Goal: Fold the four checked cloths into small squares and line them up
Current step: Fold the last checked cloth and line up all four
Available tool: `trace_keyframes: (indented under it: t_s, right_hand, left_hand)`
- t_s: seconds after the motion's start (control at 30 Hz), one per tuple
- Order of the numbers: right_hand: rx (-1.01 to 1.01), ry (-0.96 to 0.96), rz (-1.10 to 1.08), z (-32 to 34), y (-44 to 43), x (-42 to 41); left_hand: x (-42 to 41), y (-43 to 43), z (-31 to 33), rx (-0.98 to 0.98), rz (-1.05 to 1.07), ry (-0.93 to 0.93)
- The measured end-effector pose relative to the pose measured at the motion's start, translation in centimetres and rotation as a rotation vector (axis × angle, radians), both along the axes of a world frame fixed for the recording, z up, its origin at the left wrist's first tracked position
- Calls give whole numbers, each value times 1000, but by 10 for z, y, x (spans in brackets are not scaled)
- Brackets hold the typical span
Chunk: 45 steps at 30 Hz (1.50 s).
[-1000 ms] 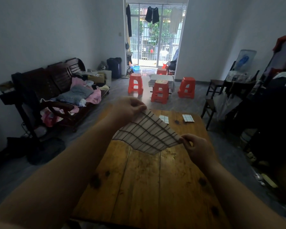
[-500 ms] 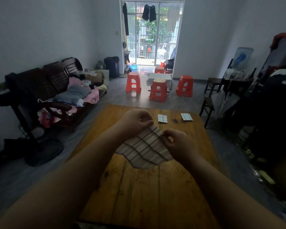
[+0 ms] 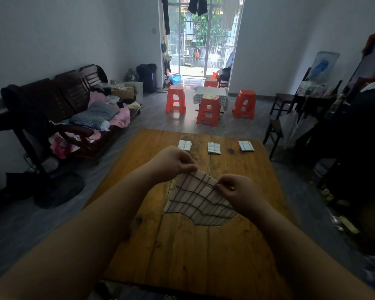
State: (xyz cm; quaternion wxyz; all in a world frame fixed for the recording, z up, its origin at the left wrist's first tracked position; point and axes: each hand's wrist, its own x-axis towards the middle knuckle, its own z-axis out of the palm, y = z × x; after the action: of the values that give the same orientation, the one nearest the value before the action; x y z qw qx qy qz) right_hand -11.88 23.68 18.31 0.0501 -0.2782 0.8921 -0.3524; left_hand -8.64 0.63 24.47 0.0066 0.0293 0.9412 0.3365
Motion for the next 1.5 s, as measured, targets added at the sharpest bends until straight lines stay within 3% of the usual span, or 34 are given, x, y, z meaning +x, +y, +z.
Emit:
trace_keyframes:
  t_s: [0.17, 0.27, 0.4, 0.5, 0.7, 0.87, 1.0, 1.1, 1.27, 1.5]
  right_hand:
    - [-148, -83, -85, -4, 5, -5]
    - [-336, -124, -196, -9, 6, -4]
    - [-558, -251, -312, -21, 4, 2]
    - [-639, -350, -363, -28, 3, 6]
    - [-571, -328, -299, -41, 4, 11]
    - [-305, -131, -185, -51, 7, 16]
    - [-239, -21, -201, -55, 9, 15]
    - [-240, -55, -213, -55, 11, 14]
    - [-308, -118, -223, -50, 9, 18]
    - [-346, -118, -157, -47, 6, 26]
  left_hand:
    - [-6, 4, -21, 21, 194, 170]
    - [2, 26, -41, 1, 178, 235]
    - [12, 52, -75, 49, -54, 22]
    - [12, 63, -95, 73, -105, -67]
    - [14, 61, -110, 78, -1, 17]
    - [13, 53, -109, 114, -25, -111]
    - [12, 49, -106, 70, -116, -216]
    - [10, 48, -107, 37, -128, -196]
    - [10, 53, -106, 148, -74, -21]
    - [16, 58, -102, 162, -70, 1]
